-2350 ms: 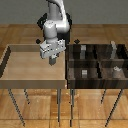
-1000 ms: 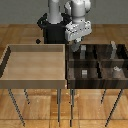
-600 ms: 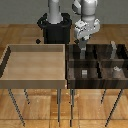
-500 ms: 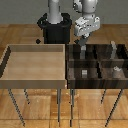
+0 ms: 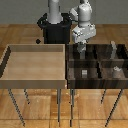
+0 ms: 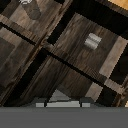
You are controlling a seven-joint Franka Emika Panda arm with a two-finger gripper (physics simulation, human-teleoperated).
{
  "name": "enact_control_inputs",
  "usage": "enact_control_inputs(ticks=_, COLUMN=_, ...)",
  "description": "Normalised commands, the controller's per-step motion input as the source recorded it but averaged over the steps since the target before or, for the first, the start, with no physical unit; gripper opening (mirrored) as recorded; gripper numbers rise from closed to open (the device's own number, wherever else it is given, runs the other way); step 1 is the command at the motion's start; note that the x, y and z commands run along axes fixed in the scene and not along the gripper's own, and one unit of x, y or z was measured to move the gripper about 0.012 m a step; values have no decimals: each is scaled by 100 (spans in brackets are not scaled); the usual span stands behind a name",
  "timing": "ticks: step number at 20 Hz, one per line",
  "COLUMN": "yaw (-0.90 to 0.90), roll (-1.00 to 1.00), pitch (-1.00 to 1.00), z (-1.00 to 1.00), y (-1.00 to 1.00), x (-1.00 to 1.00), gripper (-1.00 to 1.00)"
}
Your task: Place the milk carton into the appropriate compartment.
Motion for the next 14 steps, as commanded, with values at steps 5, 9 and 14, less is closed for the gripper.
enact_control_inputs(ticks=5, yaw=0, roll=0, pitch=0, z=-80, y=0, x=0, gripper=100)
enact_control_inputs(ticks=9, yaw=0, roll=0, pitch=0, z=0, y=0, x=0, gripper=100)
enact_control_inputs(ticks=14, yaw=0, roll=0, pitch=0, z=0, y=0, x=0, gripper=100)
